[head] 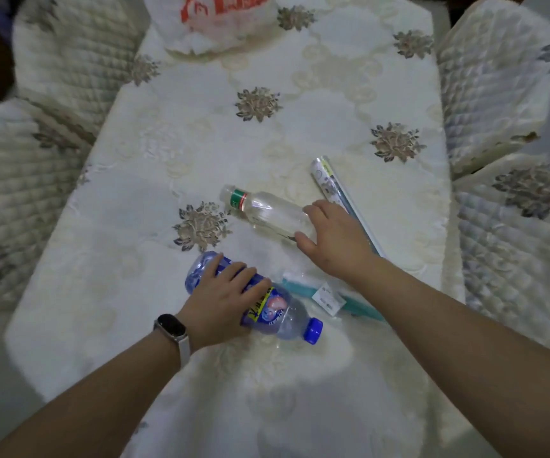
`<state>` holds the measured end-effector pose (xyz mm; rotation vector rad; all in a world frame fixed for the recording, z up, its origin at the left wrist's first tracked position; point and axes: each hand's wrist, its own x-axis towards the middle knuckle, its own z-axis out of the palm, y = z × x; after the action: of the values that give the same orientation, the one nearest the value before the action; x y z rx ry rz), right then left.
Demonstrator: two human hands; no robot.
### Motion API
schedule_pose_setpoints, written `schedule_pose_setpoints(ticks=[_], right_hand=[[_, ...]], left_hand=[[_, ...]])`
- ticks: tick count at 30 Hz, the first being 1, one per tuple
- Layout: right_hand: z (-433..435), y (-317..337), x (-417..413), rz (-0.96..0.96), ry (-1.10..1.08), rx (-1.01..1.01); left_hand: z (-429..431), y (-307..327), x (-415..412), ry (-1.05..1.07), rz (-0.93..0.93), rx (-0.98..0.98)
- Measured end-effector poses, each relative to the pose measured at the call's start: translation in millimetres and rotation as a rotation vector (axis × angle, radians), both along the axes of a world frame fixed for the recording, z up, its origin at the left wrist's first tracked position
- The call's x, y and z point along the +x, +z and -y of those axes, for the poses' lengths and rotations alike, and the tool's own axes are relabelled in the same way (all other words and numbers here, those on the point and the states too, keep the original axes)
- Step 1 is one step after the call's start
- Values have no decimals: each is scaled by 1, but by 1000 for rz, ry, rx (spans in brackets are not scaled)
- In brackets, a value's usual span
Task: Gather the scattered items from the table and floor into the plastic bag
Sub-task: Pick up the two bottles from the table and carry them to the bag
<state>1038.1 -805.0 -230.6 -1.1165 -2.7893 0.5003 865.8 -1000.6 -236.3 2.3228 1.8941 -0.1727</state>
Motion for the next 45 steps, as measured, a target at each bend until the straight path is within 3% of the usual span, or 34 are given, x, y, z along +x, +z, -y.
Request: schedule_pose_setpoints(ticks=[7, 12, 14, 16, 20, 24, 35, 45], right_hand=[[-22, -14, -44, -5, 176, -24], [-21, -22, -74, 112, 164, -88], [-20, -25, -80, 159, 121, -97], [-21, -25, -81, 186, 88, -93], [-19, -22, -75, 207, 59, -125], [-4, -8, -54, 155, 55, -147], [83, 79, -18, -363, 145, -335], [213, 114, -73, -410, 181, -465]], left_hand=[[17, 1, -5, 338, 101, 133], [36, 24, 5, 711, 343, 231], [42, 36, 14, 921, 492, 250], [45, 46, 26, 1118, 770, 279], [53, 51, 46, 1313, 1093, 345], [66, 62, 62, 1393, 1240, 424], [142, 94, 65, 1420, 1441, 704], [245, 110, 20, 1303, 1610, 923]])
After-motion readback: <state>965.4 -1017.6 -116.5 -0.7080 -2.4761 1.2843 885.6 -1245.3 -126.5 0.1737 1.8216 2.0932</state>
